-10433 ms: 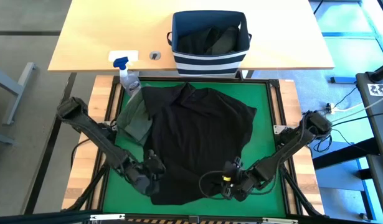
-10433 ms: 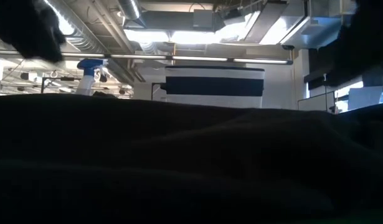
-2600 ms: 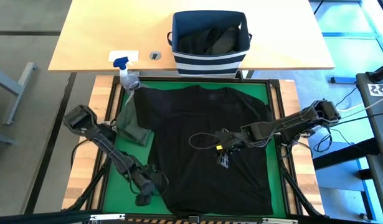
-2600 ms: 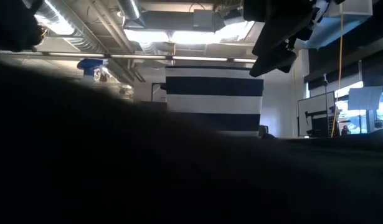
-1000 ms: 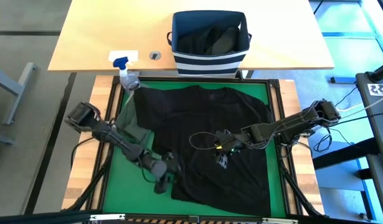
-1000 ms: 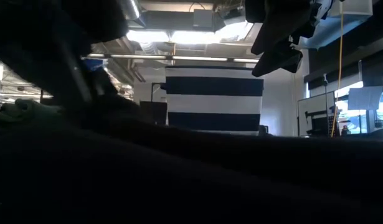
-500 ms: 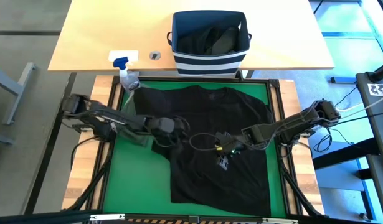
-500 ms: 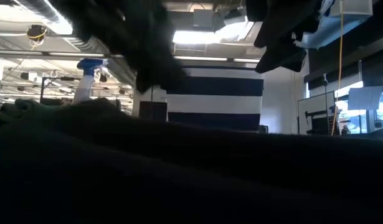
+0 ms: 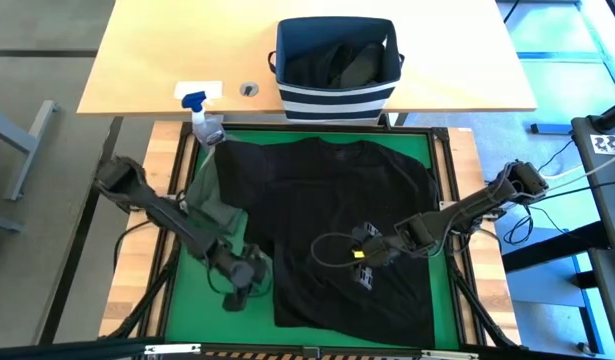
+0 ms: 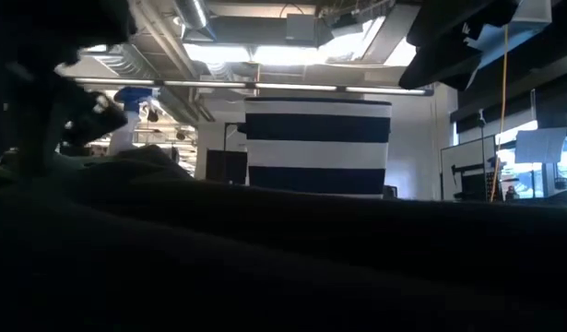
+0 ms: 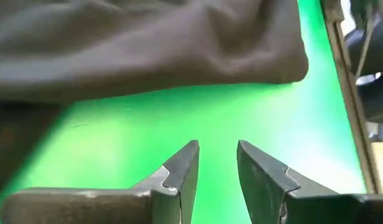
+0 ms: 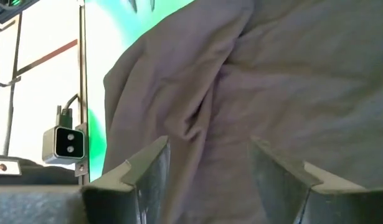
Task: Fold Laundry from Bin
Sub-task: Fold the black shirt
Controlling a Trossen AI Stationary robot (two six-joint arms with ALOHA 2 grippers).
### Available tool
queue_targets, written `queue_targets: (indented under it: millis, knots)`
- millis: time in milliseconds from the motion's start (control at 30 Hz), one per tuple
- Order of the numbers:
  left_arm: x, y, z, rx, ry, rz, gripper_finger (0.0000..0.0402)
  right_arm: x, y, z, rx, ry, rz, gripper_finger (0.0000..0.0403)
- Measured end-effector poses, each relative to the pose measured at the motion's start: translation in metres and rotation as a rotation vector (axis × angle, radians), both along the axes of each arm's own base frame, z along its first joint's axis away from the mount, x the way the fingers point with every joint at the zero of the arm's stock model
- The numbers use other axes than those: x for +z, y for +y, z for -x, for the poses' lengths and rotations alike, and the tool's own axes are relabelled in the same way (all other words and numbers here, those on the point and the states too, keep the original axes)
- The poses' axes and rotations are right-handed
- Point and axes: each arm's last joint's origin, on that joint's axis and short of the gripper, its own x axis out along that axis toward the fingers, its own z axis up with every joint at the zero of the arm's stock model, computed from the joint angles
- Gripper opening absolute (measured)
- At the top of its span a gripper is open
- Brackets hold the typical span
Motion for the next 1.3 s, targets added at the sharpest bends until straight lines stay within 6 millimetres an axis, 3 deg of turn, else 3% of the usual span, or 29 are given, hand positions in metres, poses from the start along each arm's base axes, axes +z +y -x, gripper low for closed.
queue_targets:
  millis: [133, 300, 367, 533, 633, 700, 767, 900, 1033, 1167, 1300]
  knots:
    - [-0.025, -0.015, -0.013, 0.018, -0.058, 0.003, 0.01, 0.0, 0.0, 0.0, -0.002, -0.001, 0.001, 0.0214]
    - [-0.033, -0.013, -0.051, 0.036, -0.304, 0.049, 0.0097, 0.0, 0.0, 0.0, -0.012, 0.002, -0.009, 0.0214]
    - [-0.031, 0.001, -0.064, 0.075, -0.313, 0.032, 0.0097, 0.0, 0.0, 0.0, -0.013, 0.002, -0.01, 0.0214]
    - [0.013, 0.054, -0.101, 0.251, -0.503, -0.008, 0.0097, 0.0, 0.0, 0.0, -0.028, 0.007, -0.025, 0.0214]
    - [0.001, 0.094, -0.106, 0.427, -0.437, -0.121, 0.0097, -0.001, 0.0, 0.0, -0.032, 0.015, -0.027, 0.0214]
    - [-0.006, 0.115, -0.107, 0.504, -0.374, -0.072, 0.0097, -0.001, 0.0, 0.0, -0.041, 0.017, -0.037, 0.0214]
    - [0.005, 0.123, -0.107, 0.471, -0.372, 0.045, 0.0097, -0.001, 0.0, 0.001, -0.051, 0.02, -0.05, 0.0214]
    - [0.038, 0.106, -0.096, 0.272, -0.401, 0.22, 0.0097, 0.0, 0.006, 0.003, -0.038, 0.01, -0.043, 0.0214]
    - [0.055, 0.068, -0.07, 0.124, -0.321, 0.22, 0.0097, 0.0, 0.01, 0.005, -0.043, -0.002, -0.021, 0.0214]
    - [0.036, 0.024, -0.039, 0.0, -0.109, 0.121, 0.0097, 0.0, 0.009, 0.004, -0.048, -0.006, -0.015, 0.0214]
    - [0.005, -0.014, -0.019, -0.103, -0.019, 0.045, 0.0097, 0.0, 0.009, 0.005, -0.041, -0.007, -0.006, 0.0214]
